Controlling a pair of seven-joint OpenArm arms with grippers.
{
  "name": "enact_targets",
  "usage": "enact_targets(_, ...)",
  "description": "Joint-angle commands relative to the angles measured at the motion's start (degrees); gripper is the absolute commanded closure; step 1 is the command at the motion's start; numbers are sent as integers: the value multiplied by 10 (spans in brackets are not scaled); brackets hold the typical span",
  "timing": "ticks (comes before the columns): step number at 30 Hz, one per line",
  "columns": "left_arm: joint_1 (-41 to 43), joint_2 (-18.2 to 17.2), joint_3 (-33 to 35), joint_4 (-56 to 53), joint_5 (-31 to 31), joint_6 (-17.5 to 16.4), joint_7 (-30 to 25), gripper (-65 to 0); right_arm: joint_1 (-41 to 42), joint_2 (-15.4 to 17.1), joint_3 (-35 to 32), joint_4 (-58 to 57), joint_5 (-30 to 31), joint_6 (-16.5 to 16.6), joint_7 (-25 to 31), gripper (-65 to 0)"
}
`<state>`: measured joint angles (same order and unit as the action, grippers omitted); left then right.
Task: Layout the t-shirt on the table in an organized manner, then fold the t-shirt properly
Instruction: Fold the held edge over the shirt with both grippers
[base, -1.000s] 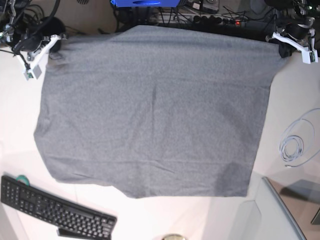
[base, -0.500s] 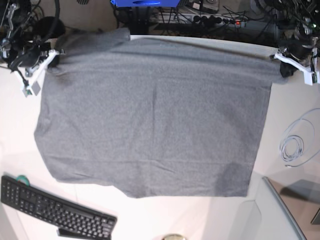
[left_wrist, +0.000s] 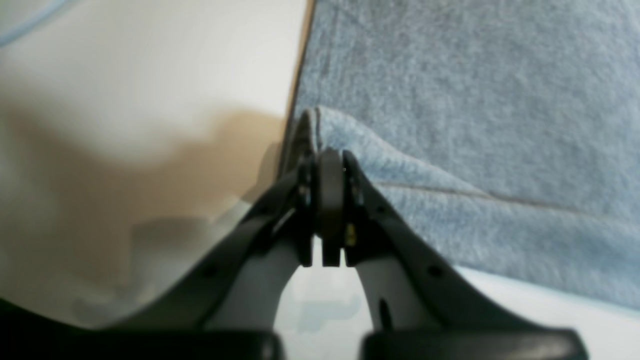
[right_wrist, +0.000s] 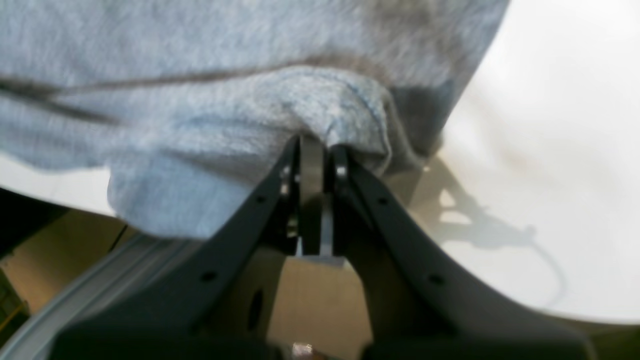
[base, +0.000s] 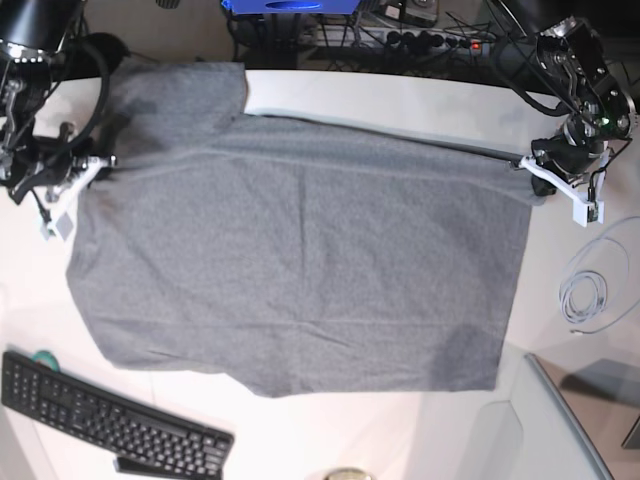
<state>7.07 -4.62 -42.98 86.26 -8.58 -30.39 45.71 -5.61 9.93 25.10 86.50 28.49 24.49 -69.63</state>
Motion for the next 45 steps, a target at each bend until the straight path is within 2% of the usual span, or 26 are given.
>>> enact_targets(1, -6, -8, -1, -2, -6, -1, -11, 0, 11, 15, 2, 2, 4, -1, 9, 0)
enact_targets(6, -15, -7, -1, -27, -6, -1, -44, 0, 30, 21, 1, -15, 4, -1, 13, 0)
enact_targets(12, -18, -9, -1, -48, -6, 0, -47, 0, 55, 22, 1, -31, 4, -1, 16, 0)
enact_targets(15, -18, -8, 1, -49, -6, 17, -49, 0, 73, 20, 0, -57, 4, -1, 31, 0)
enact_targets(19, -18, -8, 2, -50, -6, 34, -80, 0, 90, 22, 0, -104, 3, -1, 53, 0)
enact_targets(22, -17, -8, 3, -50, -6, 43, -91, 0, 91, 35, 0, -128, 3, -1, 73, 0)
enact_targets(29, -17, 1, 3, -51, -6, 43, -91, 0, 98, 44, 0, -175, 3, -1, 96, -3)
enact_targets(30, -17, 4, 3, -51, -6, 43, -91, 0, 98, 44, 0, -174, 3, -1, 100, -11)
enact_targets(32, -17, 4, 3, -54, -6, 43, -91, 0, 98, 42, 0, -174, 3, -1, 108, -69)
enact_targets(36, -18, 4, 3, -72, -6, 43, -91, 0, 99, 41, 2, -173, 5, -1, 120, -258)
enact_targets(38, -18, 4, 3, -73, -6, 43, -91, 0, 96, 40, 4, -151, 6, -1, 121, -314)
enact_targets(44, -18, 0, 3, -67, -9, 43, -91, 0, 34, 18, 5, 22, 7, -1, 135, -318)
enact_targets(45, -18, 0, 3, -67, -10, 43, -91, -66, 22, 12, 3, 45, 7, -1, 134, -318)
